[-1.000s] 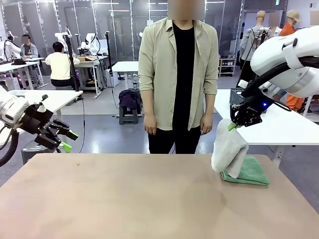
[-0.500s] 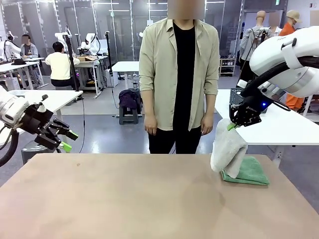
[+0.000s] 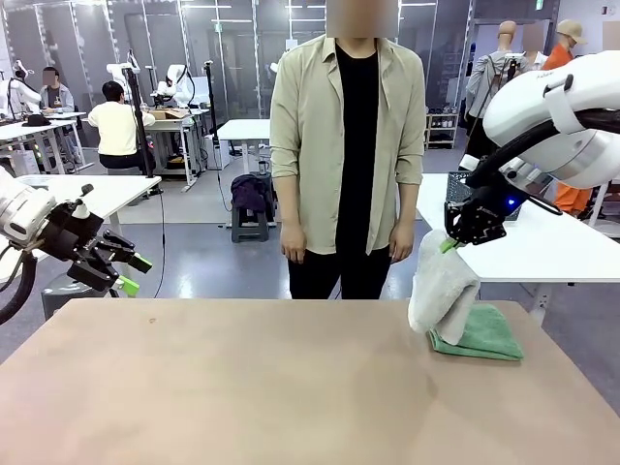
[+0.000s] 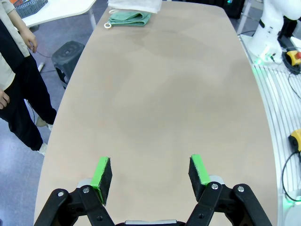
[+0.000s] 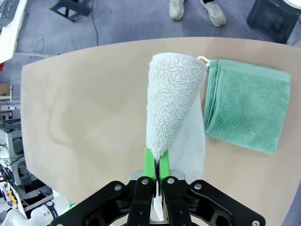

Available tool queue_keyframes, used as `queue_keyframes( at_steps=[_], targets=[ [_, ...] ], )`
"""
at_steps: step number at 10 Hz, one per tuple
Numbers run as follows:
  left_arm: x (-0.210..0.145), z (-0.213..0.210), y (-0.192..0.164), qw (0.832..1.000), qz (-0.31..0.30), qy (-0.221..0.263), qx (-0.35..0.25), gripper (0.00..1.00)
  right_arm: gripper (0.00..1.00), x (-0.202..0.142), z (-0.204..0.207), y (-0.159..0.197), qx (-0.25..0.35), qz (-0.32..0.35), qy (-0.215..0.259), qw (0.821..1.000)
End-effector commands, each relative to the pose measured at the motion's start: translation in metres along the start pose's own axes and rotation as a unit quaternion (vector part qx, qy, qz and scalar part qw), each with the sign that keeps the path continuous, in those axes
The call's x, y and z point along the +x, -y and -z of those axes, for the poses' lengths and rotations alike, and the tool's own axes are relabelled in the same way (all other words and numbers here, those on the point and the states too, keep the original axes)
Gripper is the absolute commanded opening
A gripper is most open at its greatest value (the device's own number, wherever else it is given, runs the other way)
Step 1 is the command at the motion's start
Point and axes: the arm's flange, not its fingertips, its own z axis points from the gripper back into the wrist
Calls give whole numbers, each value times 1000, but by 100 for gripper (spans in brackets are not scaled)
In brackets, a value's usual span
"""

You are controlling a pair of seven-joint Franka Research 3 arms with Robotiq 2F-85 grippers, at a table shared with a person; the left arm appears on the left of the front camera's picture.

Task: Fold the towels and place them in the basket.
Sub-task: Stack the folded Towel with hook on the right side of the table.

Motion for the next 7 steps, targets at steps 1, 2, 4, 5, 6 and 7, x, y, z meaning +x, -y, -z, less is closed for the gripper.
queue_keyframes(
  at_steps=[1, 2, 4, 5, 6, 7],
  targets=[
    [2, 0, 0, 1000, -4, -2, 2, 84, 4, 16, 6, 5, 11, -4, -1, 1000],
    [2, 0, 0, 1000, -4, -2, 2, 84, 4, 23, 9, 9, 13, 6, -3, 1000],
    [2, 0, 0, 1000, -4, -2, 2, 84, 4, 33, 16, 17, 32, 6, 0, 999],
    [2, 0, 0, 1000, -4, -2, 2, 84, 4, 38, 19, 23, 39, 6, -1, 999],
    [2, 0, 0, 1000, -4, -2, 2, 84, 4, 43, 23, 31, 49, 9, 5, 999],
    [2, 0, 0, 1000, -4, -2, 2, 84, 4, 49, 28, 38, 57, 19, 1, 998]
  ],
)
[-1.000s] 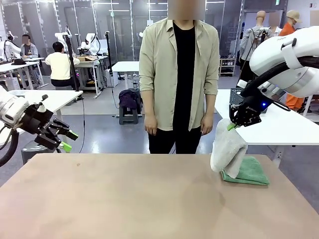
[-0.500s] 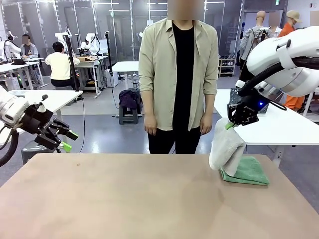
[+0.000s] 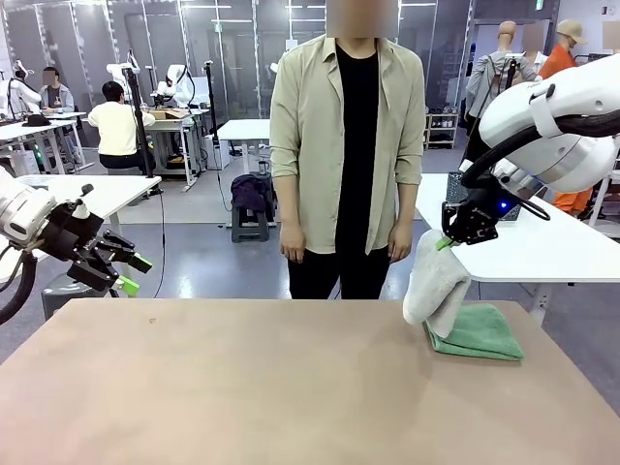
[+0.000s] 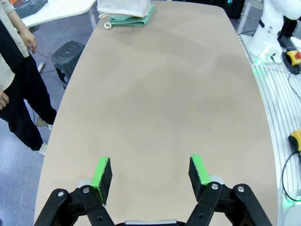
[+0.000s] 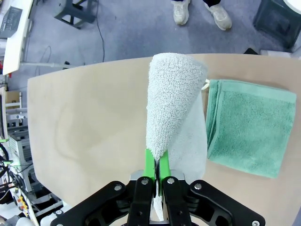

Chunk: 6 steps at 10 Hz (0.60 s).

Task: Fold the towels and place them in the basket.
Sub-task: Stack the folded Towel with hook on the right side of the table.

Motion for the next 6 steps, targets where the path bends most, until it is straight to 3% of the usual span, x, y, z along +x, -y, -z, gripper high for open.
queue_keyframes(
  at_steps=[1, 6],
  targets=[
    [2, 0, 0, 1000, -4, -2, 2, 84, 4, 13, 5, 12, 33, -2, -12, 999],
    [2, 0, 0, 1000, -4, -2, 2, 84, 4, 25, 18, 59, 11, 0, -38, 999]
  ],
)
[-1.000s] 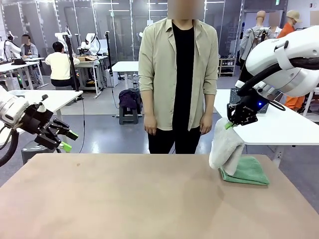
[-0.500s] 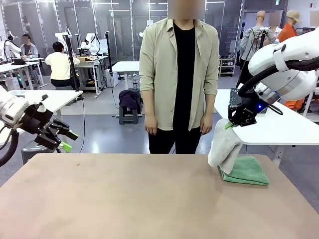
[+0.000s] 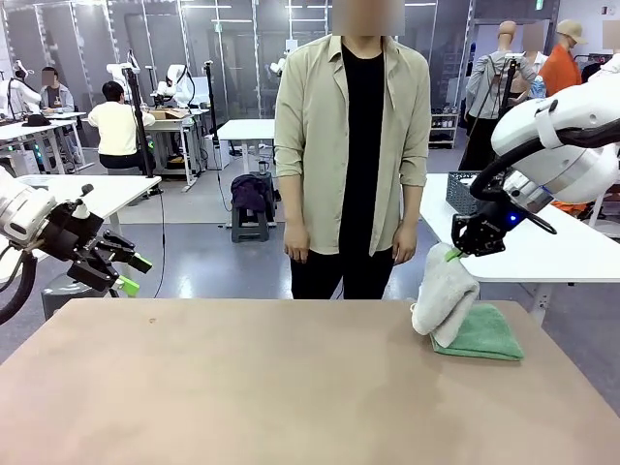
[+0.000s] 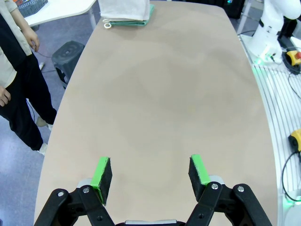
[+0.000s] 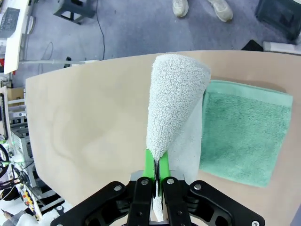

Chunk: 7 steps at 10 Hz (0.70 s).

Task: Fold the towels and place them in the basket.
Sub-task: Stack the folded Towel with hook on the right side of the table.

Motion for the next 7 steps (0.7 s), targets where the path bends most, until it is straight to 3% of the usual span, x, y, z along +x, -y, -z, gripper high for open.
queue_keyframes(
  at_steps=[1, 7],
  targets=[
    [2, 0, 0, 1000, -4, -2, 2, 84, 4, 10, 0, 16, -10, -7, -18, 1000],
    [2, 0, 0, 1000, -4, -2, 2, 84, 4, 19, 6, 73, -77, 17, -30, 996]
  ],
)
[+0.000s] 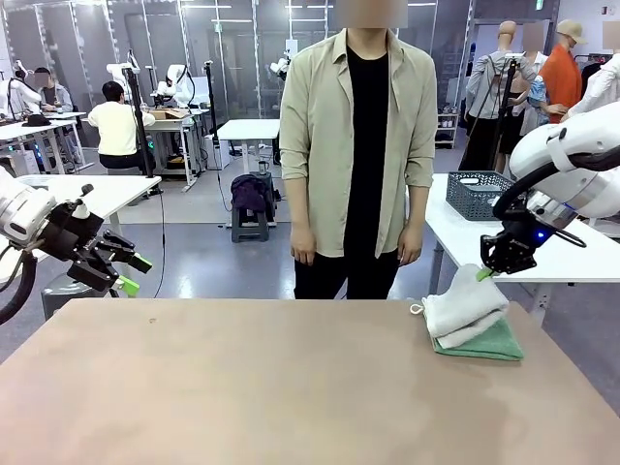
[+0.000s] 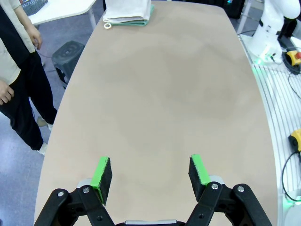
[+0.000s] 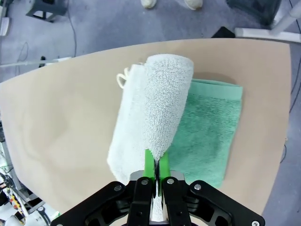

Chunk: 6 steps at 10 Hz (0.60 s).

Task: Fold the towels and place them in the basket.
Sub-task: Stack the folded Towel with hook on the right side of the table.

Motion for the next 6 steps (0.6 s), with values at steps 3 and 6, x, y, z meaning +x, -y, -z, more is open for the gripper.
queue_keyframes(
  at_steps=[3, 6],
  targets=[
    [2, 0, 0, 1000, -4, -2, 2, 84, 24, 6, 9, 11, -36, 7, -18, 999],
    [2, 0, 0, 1000, -4, -2, 2, 84, 47, 6, 11, 12, -55, 7, -26, 998]
  ],
)
